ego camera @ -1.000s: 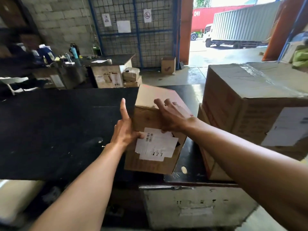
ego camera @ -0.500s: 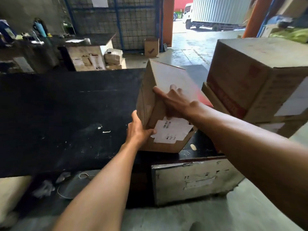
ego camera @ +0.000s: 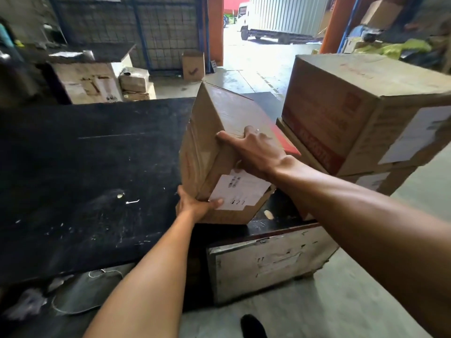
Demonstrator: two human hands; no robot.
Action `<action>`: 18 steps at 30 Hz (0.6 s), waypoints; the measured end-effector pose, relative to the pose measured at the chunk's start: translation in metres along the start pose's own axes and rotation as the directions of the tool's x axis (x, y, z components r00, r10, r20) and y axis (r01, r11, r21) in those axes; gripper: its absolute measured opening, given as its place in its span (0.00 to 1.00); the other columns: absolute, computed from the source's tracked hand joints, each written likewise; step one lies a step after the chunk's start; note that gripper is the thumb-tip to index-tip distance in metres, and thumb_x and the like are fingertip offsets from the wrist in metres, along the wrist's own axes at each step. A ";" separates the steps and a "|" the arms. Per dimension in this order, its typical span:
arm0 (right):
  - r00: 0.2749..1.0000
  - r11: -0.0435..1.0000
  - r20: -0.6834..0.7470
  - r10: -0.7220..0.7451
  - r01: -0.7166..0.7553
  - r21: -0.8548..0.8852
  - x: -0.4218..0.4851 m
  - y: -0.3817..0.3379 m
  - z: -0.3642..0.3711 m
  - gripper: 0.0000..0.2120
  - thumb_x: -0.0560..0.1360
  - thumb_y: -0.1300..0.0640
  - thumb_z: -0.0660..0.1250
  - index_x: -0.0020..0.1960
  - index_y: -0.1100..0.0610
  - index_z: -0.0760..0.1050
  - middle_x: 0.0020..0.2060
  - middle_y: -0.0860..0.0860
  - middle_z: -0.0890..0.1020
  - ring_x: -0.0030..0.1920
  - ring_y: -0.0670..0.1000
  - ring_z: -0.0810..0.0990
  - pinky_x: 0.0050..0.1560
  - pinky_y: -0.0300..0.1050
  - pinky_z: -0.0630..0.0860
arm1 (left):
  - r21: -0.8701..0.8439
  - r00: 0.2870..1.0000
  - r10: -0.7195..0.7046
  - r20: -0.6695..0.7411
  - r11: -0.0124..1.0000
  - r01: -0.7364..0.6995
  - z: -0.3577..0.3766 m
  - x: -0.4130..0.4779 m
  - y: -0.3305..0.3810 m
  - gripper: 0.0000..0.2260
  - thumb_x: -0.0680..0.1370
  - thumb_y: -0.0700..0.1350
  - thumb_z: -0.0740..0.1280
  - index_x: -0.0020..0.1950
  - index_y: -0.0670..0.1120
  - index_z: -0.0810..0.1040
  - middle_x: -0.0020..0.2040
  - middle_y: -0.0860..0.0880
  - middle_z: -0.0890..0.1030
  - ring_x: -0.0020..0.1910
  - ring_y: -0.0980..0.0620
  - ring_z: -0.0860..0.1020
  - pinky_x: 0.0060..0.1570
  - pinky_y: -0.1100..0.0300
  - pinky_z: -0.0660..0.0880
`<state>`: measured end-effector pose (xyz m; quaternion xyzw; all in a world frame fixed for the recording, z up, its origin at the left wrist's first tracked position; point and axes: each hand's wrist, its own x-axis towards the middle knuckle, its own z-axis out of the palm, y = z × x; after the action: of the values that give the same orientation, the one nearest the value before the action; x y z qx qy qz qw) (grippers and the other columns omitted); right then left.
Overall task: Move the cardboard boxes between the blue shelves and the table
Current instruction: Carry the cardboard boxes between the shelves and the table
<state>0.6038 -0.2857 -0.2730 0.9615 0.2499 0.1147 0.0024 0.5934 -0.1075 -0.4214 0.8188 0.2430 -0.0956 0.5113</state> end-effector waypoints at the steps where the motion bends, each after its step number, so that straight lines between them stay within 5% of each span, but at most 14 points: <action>1: 1.000 1.000 -0.007 0.010 -0.010 0.025 0.000 0.002 0.000 0.29 0.79 0.58 0.66 0.74 0.43 0.57 0.53 0.63 0.71 0.48 0.64 0.78 0.44 0.57 0.80 | 0.024 1.000 -0.015 -0.004 1.000 0.015 -0.003 0.001 0.003 0.63 0.57 0.61 0.81 0.79 0.51 0.43 0.77 0.43 0.60 0.74 0.39 0.60 0.70 0.41 0.62; 5: 0.992 0.983 -0.061 0.113 -0.102 0.155 -0.007 0.016 -0.001 0.28 0.77 0.55 0.69 0.71 0.43 0.60 0.47 0.56 0.69 0.40 0.56 0.73 0.35 0.44 0.71 | 0.071 0.995 0.039 -0.092 0.997 -0.033 -0.024 -0.001 0.010 0.58 0.52 0.67 0.79 0.75 0.51 0.58 0.70 0.43 0.68 0.68 0.41 0.68 0.64 0.47 0.69; 9: 0.940 0.874 -0.104 0.325 -0.256 0.414 -0.018 0.029 0.016 0.31 0.71 0.52 0.76 0.67 0.43 0.62 0.50 0.57 0.75 0.44 0.57 0.77 0.40 0.45 0.72 | 0.181 0.948 0.216 -0.235 0.968 -0.175 -0.046 -0.005 0.027 0.55 0.48 0.73 0.76 0.72 0.58 0.63 0.61 0.42 0.66 0.58 0.37 0.72 0.53 0.47 0.75; 16: 0.814 0.664 -0.019 0.580 -0.460 0.590 -0.061 0.057 0.081 0.24 0.73 0.56 0.75 0.60 0.47 0.63 0.51 0.53 0.74 0.43 0.49 0.74 0.32 0.27 0.65 | 0.463 0.891 0.388 -0.235 0.851 -0.248 -0.015 -0.033 0.039 0.42 0.59 0.64 0.79 0.69 0.55 0.68 0.57 0.43 0.64 0.51 0.38 0.75 0.38 0.55 0.70; 18: 0.757 0.567 0.063 0.650 -0.540 0.622 -0.079 0.069 0.097 0.20 0.76 0.57 0.72 0.57 0.45 0.63 0.54 0.54 0.75 0.44 0.48 0.76 0.34 0.25 0.71 | 0.519 0.872 0.448 -0.198 0.802 -0.294 0.005 -0.043 0.037 0.38 0.62 0.63 0.78 0.68 0.55 0.68 0.57 0.44 0.63 0.51 0.40 0.75 0.39 0.54 0.73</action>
<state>0.5914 -0.3786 -0.3804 0.9223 -0.0676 0.1052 -0.3657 0.5752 -0.1379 -0.3774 0.9545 0.1224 0.0813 0.2595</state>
